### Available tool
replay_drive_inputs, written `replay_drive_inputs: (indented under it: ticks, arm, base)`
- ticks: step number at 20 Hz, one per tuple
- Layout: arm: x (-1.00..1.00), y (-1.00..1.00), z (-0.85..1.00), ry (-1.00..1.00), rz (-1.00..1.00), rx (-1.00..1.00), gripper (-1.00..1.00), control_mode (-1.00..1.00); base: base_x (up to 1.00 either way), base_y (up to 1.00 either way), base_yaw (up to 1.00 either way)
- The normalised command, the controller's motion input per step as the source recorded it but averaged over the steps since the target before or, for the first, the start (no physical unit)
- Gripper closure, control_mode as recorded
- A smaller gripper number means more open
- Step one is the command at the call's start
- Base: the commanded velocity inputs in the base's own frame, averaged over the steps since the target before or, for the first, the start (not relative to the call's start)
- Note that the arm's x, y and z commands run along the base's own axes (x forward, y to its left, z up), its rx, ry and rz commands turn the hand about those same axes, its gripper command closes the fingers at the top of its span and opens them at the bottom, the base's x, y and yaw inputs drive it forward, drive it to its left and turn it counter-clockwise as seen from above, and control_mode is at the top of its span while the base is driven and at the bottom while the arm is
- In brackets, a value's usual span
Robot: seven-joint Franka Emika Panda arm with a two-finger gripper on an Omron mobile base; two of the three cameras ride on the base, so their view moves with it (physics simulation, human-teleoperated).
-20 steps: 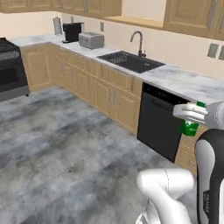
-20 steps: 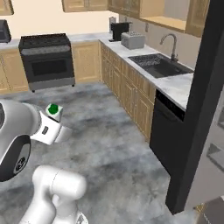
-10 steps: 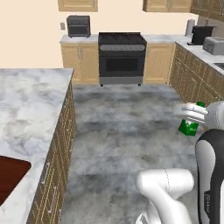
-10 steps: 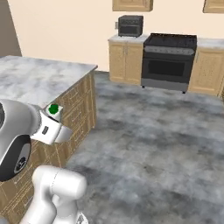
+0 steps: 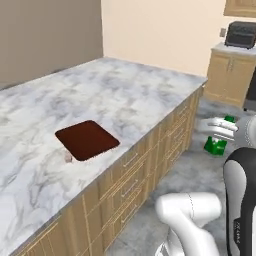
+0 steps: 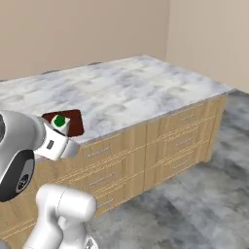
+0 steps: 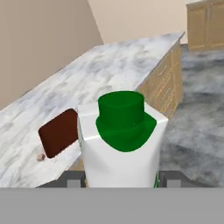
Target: Take out the milk from the fridge and place it on the tray on the counter. Then take the sugar cube near the tray and place it in the tray.
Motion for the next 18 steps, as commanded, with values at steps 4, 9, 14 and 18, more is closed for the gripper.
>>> replay_drive_inputs:
  ticks: [4, 9, 14, 18]
  arm:
    - [0.00, 0.00, 0.00, 0.00, 0.00, 0.00, 1.00, 1.00]
    - [0.00, 0.00, 0.00, 0.00, 0.00, 0.00, 1.00, 1.00]
    - [0.00, 0.00, 0.00, 0.00, 0.00, 0.00, 1.00, 1.00]
    - [0.00, 0.00, 0.00, 0.00, 0.00, 0.00, 1.00, 1.00]
  base:
    - [0.52, -0.15, 0.92]
    - [0.92, -0.15, 0.85]
    - [0.57, -0.66, 0.34]
    - [0.03, -0.70, 0.09]
